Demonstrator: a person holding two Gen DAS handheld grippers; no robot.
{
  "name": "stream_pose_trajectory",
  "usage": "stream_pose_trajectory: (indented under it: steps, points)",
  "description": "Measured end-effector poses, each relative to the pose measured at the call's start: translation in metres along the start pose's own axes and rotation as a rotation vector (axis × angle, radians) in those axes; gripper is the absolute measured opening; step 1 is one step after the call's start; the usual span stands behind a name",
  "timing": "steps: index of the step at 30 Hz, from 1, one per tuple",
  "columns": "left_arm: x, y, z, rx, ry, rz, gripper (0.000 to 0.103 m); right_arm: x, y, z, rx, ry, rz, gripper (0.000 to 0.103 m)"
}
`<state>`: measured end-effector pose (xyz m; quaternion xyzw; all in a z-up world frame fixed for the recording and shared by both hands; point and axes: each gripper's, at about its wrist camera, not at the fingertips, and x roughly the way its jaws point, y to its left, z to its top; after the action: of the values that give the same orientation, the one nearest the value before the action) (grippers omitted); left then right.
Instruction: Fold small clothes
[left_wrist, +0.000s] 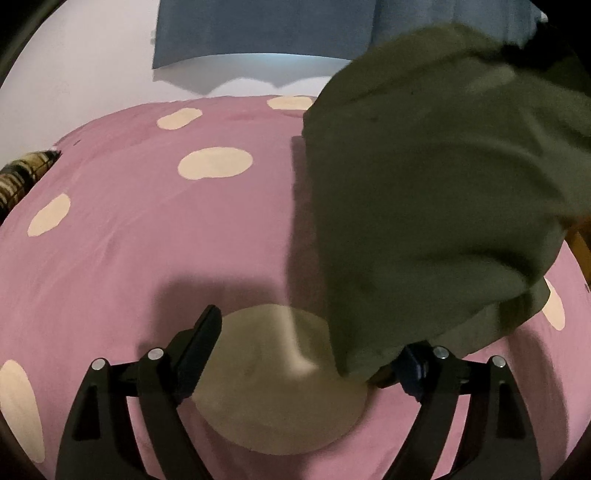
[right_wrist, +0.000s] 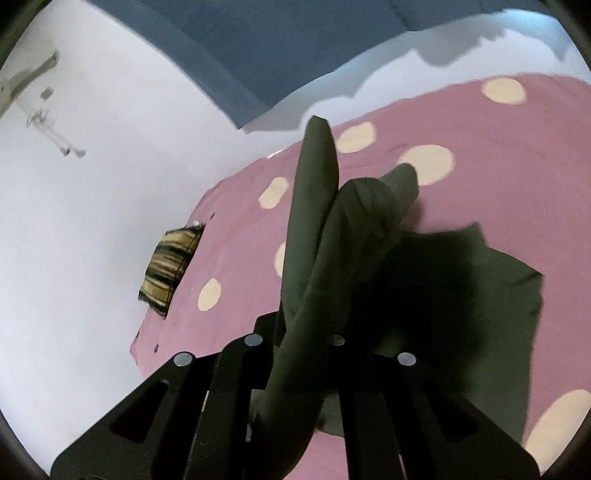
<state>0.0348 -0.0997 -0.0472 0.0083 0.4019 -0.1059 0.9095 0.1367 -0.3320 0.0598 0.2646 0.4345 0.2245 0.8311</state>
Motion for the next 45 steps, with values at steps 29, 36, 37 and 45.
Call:
stream_pose_trajectory:
  steps: [29,36,37,45]
  points:
    - [0.023,-0.033,0.001,0.144,0.035,0.042,0.084,-0.037,-0.145,-0.112,0.294,0.028,0.04,0.074]
    - [0.018,-0.039,0.002,0.163,0.015,0.087,0.084,-0.017,-0.106,-0.102,0.116,0.075,-0.087,0.023]
    - [0.016,-0.04,0.002,0.169,0.008,0.096,0.084,-0.016,-0.102,-0.099,0.086,0.068,-0.112,0.02]
    - [0.021,-0.045,0.002,0.175,0.011,0.083,0.085,-0.028,-0.13,-0.108,0.098,-0.003,-0.082,0.012]
